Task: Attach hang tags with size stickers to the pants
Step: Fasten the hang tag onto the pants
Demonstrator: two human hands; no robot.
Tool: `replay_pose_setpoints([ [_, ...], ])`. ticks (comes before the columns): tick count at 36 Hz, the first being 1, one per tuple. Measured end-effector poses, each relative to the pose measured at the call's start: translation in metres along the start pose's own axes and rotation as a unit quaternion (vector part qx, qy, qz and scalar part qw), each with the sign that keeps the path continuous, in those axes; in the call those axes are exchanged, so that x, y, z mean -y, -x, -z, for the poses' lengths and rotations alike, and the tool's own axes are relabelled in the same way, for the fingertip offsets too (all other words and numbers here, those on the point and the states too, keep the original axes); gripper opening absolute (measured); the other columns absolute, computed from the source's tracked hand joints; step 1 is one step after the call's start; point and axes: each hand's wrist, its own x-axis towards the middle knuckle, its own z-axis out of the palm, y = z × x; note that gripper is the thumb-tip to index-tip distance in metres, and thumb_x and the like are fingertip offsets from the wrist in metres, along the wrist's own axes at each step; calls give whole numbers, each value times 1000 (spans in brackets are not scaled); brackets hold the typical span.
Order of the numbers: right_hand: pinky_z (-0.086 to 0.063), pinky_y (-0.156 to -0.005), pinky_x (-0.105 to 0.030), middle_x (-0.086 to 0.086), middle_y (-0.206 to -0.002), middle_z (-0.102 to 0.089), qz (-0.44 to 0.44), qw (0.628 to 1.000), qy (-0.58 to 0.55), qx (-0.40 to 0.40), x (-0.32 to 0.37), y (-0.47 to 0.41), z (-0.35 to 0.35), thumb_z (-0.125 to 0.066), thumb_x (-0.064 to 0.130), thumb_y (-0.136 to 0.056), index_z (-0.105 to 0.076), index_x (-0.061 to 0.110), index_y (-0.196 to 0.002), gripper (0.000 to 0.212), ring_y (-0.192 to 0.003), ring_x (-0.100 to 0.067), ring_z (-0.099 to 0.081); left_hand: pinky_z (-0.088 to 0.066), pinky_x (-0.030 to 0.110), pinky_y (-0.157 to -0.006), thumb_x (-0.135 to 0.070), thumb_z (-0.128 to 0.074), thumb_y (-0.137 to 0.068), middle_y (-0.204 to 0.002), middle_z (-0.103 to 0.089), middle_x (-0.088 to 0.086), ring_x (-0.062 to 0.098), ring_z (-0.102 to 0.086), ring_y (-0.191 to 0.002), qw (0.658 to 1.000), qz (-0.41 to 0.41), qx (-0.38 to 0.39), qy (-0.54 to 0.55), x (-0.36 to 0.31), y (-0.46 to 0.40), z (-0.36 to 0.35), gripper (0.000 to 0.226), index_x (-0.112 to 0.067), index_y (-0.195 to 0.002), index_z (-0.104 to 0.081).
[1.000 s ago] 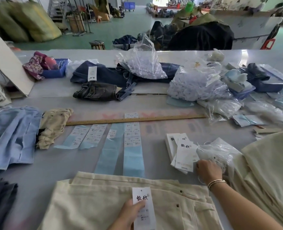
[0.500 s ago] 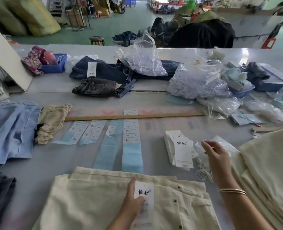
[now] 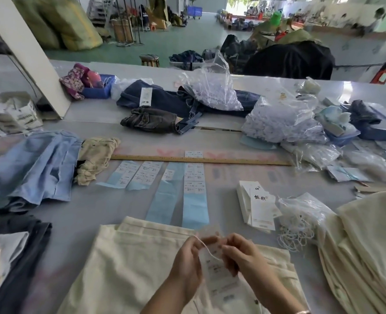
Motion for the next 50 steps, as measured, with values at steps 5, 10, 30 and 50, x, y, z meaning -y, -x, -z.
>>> replay_pose_setpoints([
  [5,-38,-54,-19,4,-56,-56,51,978,201,-3,-12,5,-12,-60,23,-90,-64,35,-94,14,-52,-1,-47,-52,28,-70,-23,-39,-98,-89,-74,16,22,-68,-76,984,-59,-68,-151,3,16,6,47,-11,-72,-76],
  [10,-40,-60,-13,13,-54,-56,71,957,273,-61,-16,-3,-25,-63,35,-87,-57,48,-107,25,-57,1,-54,-53,24,-72,-16,-47,-99,-81,-74,-3,9,-68,-78,907,-191,-87,-366,10,29,9,39,-29,-77,-76],
  [30,-46,-64,-11,17,-72,-71,68,988,101,-93,-26,-7,-33,-65,1,-85,-74,25,-95,27,-66,3,-62,-49,31,-72,-26,-47,-99,-85,-67,3,13,-63,-79,794,-280,-74,-535,18,40,20,27,-16,-85,-67],
  [50,-44,-52,-16,0,-56,-65,83,977,69,-185,-27,-13,-25,-66,2,-84,-68,11,-71,15,-49,-3,-53,-44,11,-74,-22,-56,-95,-96,-70,-3,9,-64,-87,761,-350,-59,-544,14,44,24,15,-18,-102,-68],
])
